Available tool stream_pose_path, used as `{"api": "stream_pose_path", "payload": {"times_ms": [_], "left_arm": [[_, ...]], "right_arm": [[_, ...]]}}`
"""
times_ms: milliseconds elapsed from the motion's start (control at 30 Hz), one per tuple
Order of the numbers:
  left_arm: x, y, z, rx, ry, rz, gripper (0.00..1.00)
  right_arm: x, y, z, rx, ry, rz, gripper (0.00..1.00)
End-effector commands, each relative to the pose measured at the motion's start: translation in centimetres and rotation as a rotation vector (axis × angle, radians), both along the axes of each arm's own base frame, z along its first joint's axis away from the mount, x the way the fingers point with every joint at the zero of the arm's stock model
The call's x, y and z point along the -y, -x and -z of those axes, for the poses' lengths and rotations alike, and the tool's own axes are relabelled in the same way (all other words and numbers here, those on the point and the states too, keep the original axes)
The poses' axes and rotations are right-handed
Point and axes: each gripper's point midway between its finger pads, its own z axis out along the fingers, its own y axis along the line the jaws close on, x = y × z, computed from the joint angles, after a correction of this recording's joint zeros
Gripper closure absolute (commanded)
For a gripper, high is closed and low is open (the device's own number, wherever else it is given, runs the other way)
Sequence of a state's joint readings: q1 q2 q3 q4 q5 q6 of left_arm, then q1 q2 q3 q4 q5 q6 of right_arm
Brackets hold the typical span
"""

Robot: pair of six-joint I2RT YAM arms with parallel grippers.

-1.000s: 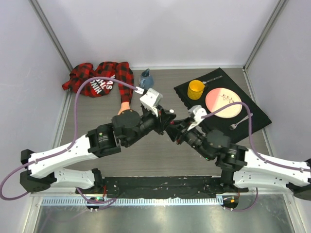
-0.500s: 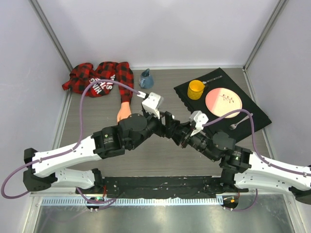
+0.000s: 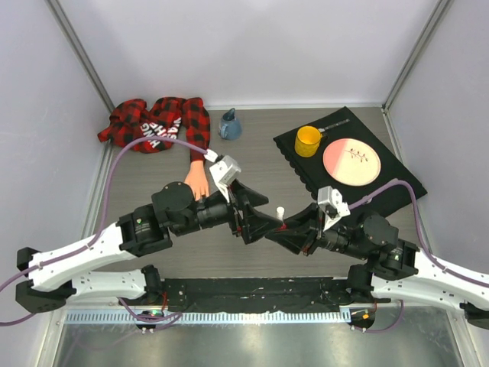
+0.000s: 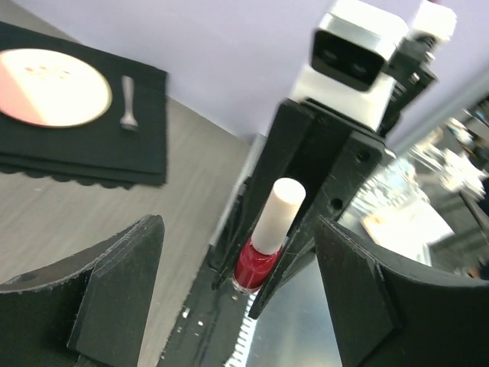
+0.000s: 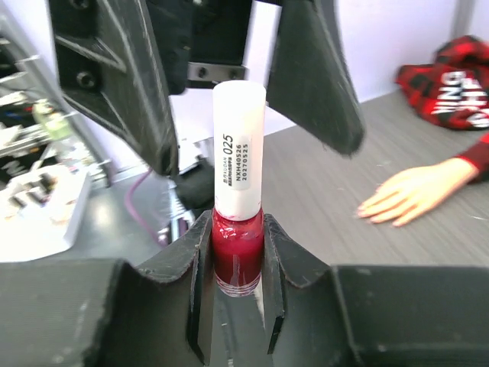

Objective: Paint the nails

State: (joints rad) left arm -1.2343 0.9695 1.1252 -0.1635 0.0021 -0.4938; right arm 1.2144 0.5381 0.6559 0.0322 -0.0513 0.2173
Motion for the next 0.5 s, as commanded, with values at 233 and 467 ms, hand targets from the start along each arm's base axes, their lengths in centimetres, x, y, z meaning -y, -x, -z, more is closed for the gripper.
{"api": "stream_pose_path", "payload": {"times_ms": [233, 467], "left_arm": [[1.6, 5.8, -4.5, 0.001, 0.145, 0.379, 0.35], [2.4, 4.4, -3.5, -0.007, 0.061, 0.319, 0.8]], "right_arm": [[0.1, 3.3, -2.5, -0.017, -0.073, -0.175, 0.99], [0.3, 1.9, -3.0, -0.025, -0.083, -0.094, 0.99]]}}
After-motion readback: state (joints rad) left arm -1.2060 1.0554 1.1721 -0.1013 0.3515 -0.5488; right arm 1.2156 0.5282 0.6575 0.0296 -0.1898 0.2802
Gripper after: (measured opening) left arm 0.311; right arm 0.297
